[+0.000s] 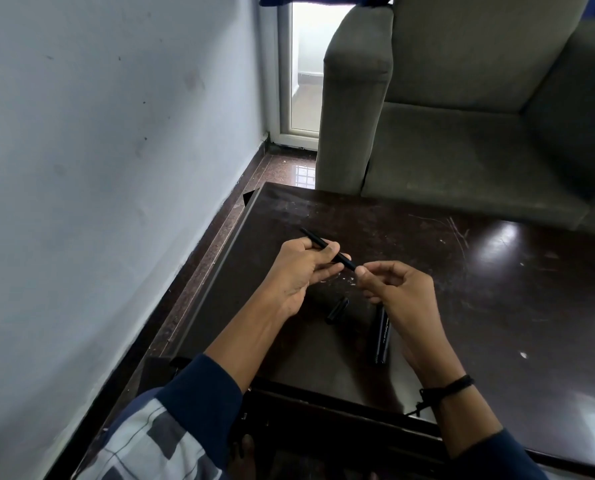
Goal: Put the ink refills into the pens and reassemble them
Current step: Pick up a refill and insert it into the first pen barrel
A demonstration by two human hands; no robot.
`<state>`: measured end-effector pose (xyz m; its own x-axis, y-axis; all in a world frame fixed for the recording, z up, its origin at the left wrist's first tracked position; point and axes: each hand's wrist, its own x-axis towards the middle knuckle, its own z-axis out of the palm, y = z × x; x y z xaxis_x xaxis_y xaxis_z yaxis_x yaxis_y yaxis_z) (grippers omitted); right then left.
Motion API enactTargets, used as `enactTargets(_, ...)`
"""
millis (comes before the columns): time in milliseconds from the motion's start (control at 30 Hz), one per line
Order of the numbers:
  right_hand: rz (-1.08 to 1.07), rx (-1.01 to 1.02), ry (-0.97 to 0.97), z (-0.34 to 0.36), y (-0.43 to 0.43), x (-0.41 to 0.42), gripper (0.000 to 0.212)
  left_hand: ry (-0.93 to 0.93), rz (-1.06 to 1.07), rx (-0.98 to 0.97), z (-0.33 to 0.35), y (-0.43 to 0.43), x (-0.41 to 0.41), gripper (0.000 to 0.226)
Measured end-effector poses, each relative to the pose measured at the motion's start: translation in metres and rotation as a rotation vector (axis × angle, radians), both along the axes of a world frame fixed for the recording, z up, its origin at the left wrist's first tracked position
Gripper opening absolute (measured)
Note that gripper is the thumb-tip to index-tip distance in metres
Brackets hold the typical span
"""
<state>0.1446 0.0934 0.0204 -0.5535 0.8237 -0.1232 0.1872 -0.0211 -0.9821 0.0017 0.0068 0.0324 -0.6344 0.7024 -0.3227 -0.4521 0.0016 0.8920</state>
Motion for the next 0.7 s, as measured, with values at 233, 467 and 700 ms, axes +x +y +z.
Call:
enactTargets(233,-0.014,0.006,-0.069,-0.0010,0.0004,-0.0001,0.010,0.028,-0.015,-0.012,-0.0038,0.0016,0.0039,0.008)
enactTargets(467,-0.009,-0.024,-0.010,-0.0010,-0.0007,-0.0009,0.012,0.011,-0.001,-0.016,0.0004,-0.0007,-0.0004,0.012)
enactTargets(700,-0.021,0.016,-0.073,-0.0047,0.0002,-0.0014,0.008,0.039,-0.020,-0.049,-0.0052,0.0016,0.0039,0.008)
